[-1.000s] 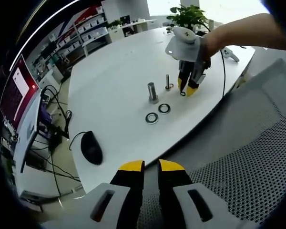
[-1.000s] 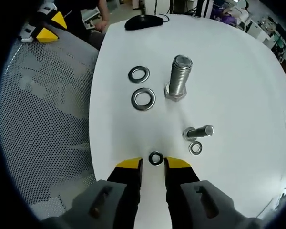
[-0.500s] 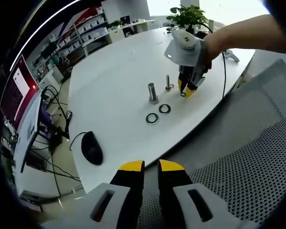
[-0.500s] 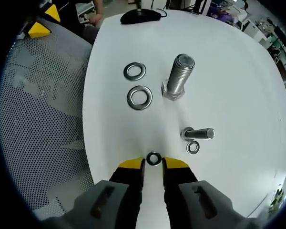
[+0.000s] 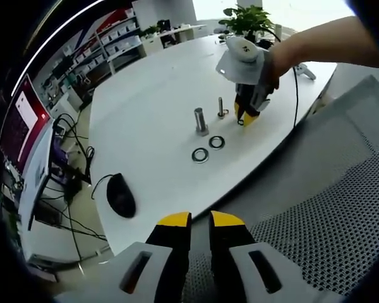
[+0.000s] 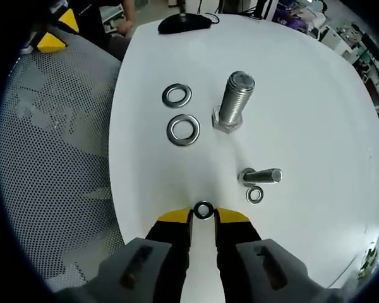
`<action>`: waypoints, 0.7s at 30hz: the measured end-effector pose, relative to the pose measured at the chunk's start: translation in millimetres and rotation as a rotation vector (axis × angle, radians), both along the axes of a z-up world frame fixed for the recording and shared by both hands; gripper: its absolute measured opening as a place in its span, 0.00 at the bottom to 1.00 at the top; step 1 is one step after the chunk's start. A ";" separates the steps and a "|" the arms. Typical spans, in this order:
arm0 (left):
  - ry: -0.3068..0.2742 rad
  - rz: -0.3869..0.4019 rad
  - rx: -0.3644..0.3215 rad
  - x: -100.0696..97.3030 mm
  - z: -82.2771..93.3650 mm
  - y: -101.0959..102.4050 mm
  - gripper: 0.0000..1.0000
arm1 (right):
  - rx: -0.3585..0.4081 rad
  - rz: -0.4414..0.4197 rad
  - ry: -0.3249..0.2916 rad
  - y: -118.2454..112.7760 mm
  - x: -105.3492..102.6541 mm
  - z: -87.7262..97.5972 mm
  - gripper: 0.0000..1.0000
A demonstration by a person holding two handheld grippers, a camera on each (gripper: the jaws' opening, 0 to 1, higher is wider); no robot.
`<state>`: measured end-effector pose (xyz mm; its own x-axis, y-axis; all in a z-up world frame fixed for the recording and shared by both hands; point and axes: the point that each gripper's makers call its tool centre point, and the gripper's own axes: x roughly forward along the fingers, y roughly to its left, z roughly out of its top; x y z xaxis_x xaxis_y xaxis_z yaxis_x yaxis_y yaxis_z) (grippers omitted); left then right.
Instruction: Place the washer onto the threaded stud by aligning its center hole with the stud, sliding it down to the base, and recovering from edge contact or off-axis alignment until the washer reaches the visible bottom stop.
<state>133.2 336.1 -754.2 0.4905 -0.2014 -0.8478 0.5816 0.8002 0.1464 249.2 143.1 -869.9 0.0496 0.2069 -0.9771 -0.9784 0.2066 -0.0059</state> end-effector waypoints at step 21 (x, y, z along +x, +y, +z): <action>-0.010 -0.006 -0.008 0.6 1.4 -1.7 0.09 | 0.032 -0.057 0.006 -3.8 0.2 1.3 0.14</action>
